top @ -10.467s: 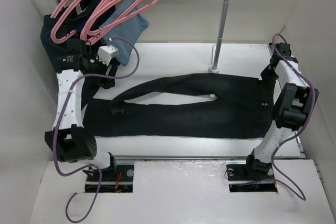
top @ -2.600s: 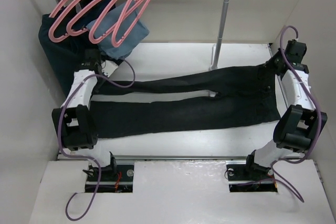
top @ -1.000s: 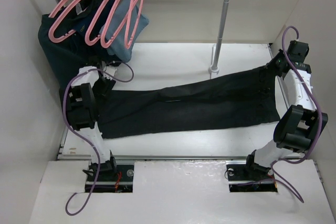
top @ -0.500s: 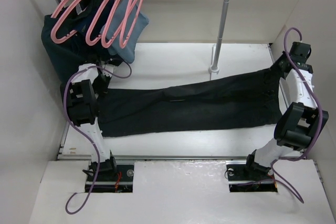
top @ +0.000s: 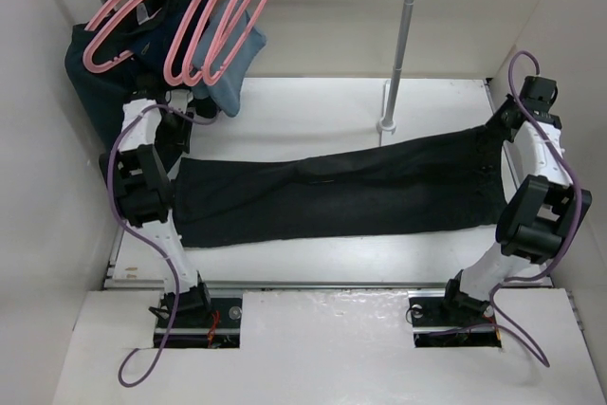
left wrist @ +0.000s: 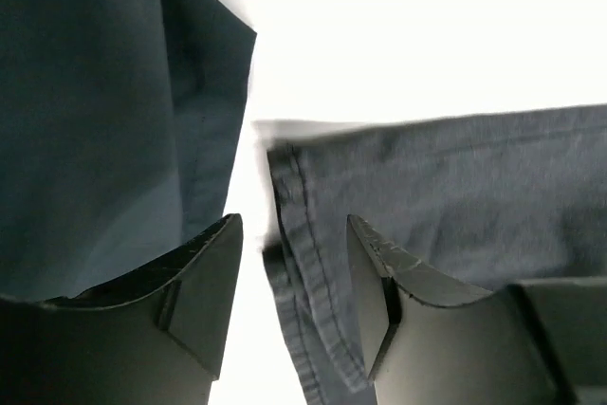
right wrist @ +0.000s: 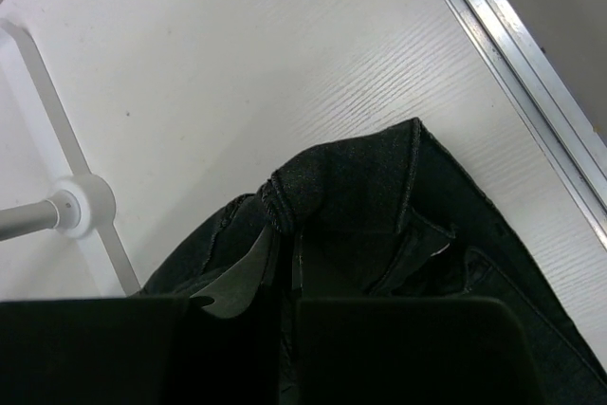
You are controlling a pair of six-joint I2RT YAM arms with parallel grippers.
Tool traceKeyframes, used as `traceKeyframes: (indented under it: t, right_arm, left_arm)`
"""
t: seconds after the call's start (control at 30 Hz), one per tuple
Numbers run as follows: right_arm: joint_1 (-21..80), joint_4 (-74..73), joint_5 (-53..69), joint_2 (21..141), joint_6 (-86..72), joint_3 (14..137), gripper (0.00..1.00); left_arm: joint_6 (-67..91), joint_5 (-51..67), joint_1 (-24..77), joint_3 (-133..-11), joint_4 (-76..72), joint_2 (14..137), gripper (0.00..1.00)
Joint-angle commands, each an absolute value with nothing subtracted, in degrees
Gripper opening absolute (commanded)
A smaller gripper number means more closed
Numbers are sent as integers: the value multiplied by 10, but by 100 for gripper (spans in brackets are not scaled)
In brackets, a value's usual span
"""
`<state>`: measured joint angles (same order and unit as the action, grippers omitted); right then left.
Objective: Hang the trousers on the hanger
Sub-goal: Flatten out the trousers at the center of the board, then fold the trousers at the center of the board.
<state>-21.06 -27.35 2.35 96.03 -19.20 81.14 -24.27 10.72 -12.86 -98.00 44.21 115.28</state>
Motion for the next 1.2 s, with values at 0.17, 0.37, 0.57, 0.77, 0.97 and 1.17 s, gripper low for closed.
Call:
traceKeyframes:
  t: [0.17, 0.37, 0.57, 0.77, 0.97, 1.17]
  right_arm:
    - [-216, -235, 24, 979, -175, 847, 0]
    - [-216, -240, 37, 1002, -175, 853, 0]
    - [-216, -245, 43, 1013, -185, 863, 0]
    - [-216, -250, 49, 1018, -185, 896, 0]
    - [-216, -262, 29, 1028, -185, 919, 0]
    - [-216, -250, 13, 999, -191, 913, 0]
  left_arm:
    - [-228, 140, -129, -1025, 517, 1230, 46]
    - [-222, 136, -129, -1050, 502, 1261, 46]
    - [-228, 157, -129, -1065, 517, 1255, 4]
    - [-235, 152, -142, -1132, 560, 1233, 0]
    - [-240, 171, -186, -1245, 604, 1183, 0]
    - [-265, 177, -194, -1157, 578, 1093, 0]
